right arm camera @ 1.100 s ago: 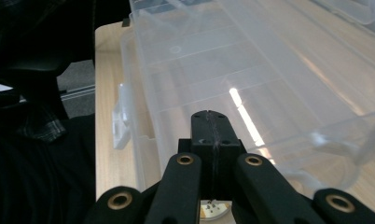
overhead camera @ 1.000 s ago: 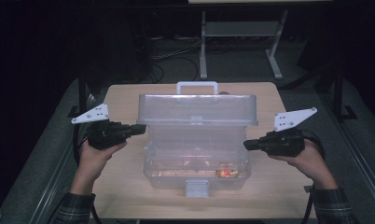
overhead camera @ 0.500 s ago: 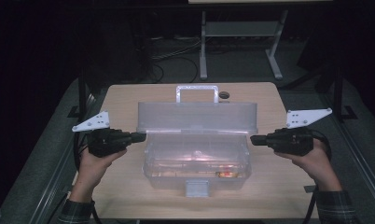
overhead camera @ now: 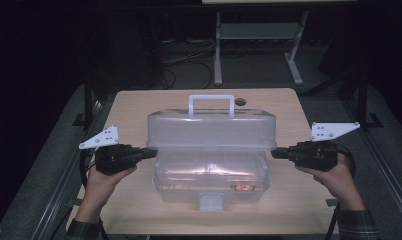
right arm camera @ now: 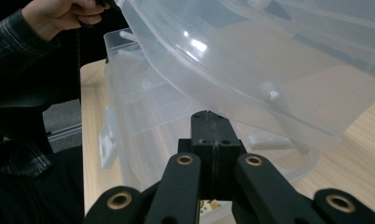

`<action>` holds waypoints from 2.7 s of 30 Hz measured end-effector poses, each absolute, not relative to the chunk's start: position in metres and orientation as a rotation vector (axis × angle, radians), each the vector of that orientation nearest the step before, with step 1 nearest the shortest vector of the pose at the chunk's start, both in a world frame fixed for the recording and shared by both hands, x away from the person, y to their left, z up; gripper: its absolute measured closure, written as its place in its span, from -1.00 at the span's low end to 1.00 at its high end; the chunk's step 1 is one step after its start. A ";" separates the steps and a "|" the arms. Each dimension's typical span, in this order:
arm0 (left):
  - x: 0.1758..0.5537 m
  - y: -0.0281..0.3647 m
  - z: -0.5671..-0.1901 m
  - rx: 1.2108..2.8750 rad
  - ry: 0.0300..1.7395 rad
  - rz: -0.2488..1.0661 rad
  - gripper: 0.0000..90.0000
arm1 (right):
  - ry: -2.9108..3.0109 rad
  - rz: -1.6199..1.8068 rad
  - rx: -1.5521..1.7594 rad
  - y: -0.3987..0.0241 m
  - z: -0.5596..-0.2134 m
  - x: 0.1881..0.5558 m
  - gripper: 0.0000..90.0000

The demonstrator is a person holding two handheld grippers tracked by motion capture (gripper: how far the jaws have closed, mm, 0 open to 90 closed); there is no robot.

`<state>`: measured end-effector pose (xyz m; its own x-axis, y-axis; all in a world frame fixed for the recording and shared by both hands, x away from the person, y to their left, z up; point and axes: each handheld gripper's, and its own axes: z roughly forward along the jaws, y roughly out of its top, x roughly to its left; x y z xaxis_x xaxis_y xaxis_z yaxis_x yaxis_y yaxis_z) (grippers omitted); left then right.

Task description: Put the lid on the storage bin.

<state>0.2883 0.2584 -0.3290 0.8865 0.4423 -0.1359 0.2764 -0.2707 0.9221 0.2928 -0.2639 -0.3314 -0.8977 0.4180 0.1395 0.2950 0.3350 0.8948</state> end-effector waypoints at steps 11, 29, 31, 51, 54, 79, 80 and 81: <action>0.277 0.259 -0.339 1.871 0.537 0.185 0.99 | 2.468 1.612 0.674 -0.265 -0.341 0.285 1.00; 0.257 0.267 -0.356 1.899 0.529 0.221 0.95 | 2.466 1.580 0.695 -0.265 -0.356 0.268 1.00; 0.255 0.268 -0.359 1.904 0.535 0.217 0.94 | 2.468 1.581 0.696 -0.265 -0.360 0.266 1.00; 0.245 0.271 -0.384 1.949 0.568 0.197 0.94 | 2.518 1.515 0.721 -0.263 -0.382 0.253 0.99; 0.243 0.270 -0.386 1.969 0.570 0.203 0.94 | 2.528 1.504 0.721 -0.263 -0.385 0.251 1.00; 0.231 0.286 -0.405 2.032 0.678 0.227 0.80 | 2.507 1.446 0.817 -0.278 -0.405 0.250 0.71; 0.232 0.288 -0.406 2.035 0.694 0.234 0.76 | 2.496 1.441 0.828 -0.280 -0.407 0.251 0.64; 0.233 0.290 -0.407 2.033 0.713 0.244 0.70 | 2.486 1.438 0.836 -0.281 -0.409 0.252 0.56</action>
<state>0.2326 0.2905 -0.4069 0.8111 0.5750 -0.1074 0.3890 -0.3931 0.8331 0.2517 -0.2814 -0.4090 -0.8334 0.5341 0.1422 0.3896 0.3851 0.8366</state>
